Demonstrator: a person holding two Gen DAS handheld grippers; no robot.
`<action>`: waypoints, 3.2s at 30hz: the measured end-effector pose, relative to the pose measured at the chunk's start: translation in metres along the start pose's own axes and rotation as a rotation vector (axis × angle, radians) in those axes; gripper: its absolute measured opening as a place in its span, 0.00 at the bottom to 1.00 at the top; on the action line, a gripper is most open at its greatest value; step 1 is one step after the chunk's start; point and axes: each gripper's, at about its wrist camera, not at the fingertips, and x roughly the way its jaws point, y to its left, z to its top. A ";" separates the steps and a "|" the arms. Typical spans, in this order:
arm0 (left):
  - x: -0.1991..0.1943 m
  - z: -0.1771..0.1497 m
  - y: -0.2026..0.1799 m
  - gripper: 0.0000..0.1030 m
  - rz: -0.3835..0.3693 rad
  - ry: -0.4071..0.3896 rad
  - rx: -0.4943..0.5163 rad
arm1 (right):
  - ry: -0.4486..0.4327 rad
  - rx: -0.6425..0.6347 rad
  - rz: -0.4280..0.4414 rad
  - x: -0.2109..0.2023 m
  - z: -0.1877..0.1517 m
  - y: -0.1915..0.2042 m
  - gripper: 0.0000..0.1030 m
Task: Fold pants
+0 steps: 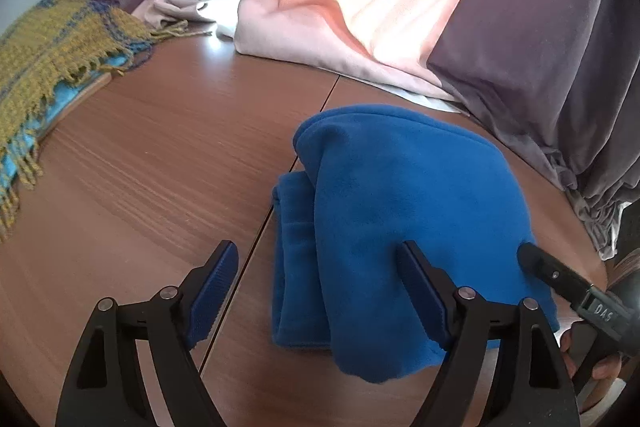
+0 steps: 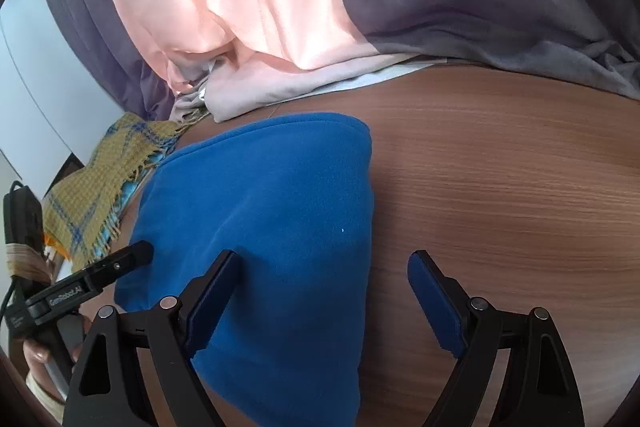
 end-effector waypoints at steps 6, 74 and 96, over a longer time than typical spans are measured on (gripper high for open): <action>0.025 0.004 0.006 0.81 -0.139 0.072 0.007 | 0.018 0.044 -0.024 0.012 -0.003 -0.002 0.84; -0.091 0.065 0.119 0.72 -0.121 -0.179 0.493 | -0.272 -0.006 -0.505 -0.025 0.018 0.208 0.80; -0.254 -0.103 0.026 0.96 -0.060 -0.311 0.426 | -0.305 -0.069 -0.388 -0.201 -0.095 0.202 0.90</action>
